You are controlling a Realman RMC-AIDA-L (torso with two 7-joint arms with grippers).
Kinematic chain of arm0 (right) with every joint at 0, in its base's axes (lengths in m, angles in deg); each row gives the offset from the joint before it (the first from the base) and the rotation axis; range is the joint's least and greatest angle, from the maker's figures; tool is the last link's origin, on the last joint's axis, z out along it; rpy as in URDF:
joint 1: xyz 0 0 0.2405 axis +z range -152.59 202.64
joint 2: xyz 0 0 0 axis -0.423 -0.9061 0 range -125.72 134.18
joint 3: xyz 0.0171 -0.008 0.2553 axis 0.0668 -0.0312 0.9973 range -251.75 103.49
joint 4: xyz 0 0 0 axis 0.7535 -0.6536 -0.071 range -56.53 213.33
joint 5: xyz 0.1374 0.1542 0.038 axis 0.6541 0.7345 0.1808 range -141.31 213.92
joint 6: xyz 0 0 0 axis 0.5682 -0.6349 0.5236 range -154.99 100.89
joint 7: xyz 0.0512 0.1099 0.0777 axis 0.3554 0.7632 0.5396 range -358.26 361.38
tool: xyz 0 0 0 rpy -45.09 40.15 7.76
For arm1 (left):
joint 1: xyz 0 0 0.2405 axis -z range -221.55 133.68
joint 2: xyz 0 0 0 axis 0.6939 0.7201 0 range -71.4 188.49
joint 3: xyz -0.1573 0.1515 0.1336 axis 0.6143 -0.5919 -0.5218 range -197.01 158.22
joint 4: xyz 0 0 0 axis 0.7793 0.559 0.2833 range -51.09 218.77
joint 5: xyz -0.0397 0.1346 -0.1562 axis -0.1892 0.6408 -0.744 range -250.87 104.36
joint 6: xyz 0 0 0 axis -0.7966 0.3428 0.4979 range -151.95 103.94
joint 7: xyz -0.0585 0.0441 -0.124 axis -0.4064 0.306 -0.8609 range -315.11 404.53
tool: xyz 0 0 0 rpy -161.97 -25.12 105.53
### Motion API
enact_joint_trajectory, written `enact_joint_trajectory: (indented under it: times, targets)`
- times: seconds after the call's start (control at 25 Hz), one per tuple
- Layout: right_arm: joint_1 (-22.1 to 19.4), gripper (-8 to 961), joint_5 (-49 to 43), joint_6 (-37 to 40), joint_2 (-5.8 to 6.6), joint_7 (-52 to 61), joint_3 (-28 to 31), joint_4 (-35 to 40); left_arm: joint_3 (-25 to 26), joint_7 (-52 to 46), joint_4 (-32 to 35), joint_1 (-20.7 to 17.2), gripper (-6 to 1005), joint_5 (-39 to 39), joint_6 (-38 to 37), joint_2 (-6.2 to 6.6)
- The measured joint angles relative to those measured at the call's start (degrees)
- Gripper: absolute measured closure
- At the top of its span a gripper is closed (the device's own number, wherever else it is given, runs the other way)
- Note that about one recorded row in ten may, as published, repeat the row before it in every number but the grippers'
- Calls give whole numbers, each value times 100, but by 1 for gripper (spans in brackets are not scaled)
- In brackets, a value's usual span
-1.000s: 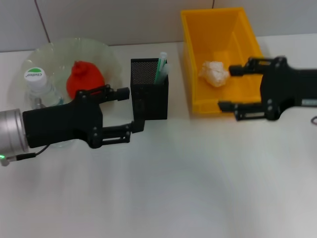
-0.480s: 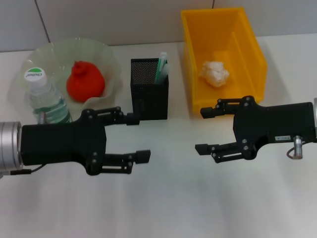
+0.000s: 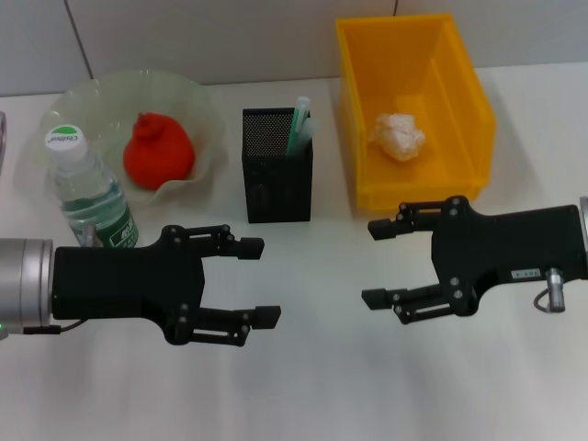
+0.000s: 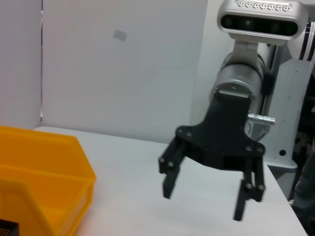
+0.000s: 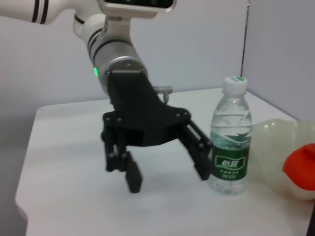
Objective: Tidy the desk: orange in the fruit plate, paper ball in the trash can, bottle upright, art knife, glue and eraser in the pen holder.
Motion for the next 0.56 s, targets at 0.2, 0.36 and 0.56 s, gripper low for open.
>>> enact_joint_trajectory:
  times: [0.2,0.36,0.56]
  targets:
    - [-38,167,-10,138,4,8,-22,1,146,31,3,10,184,73,26,-24]
    - [-47,167,-13,198,3,16,20,22,166,34,5,24,184,88,50,-29]
    - [-48,167,-23,200,2,20,19,31,168,71,5,27,184,90,53,-28]
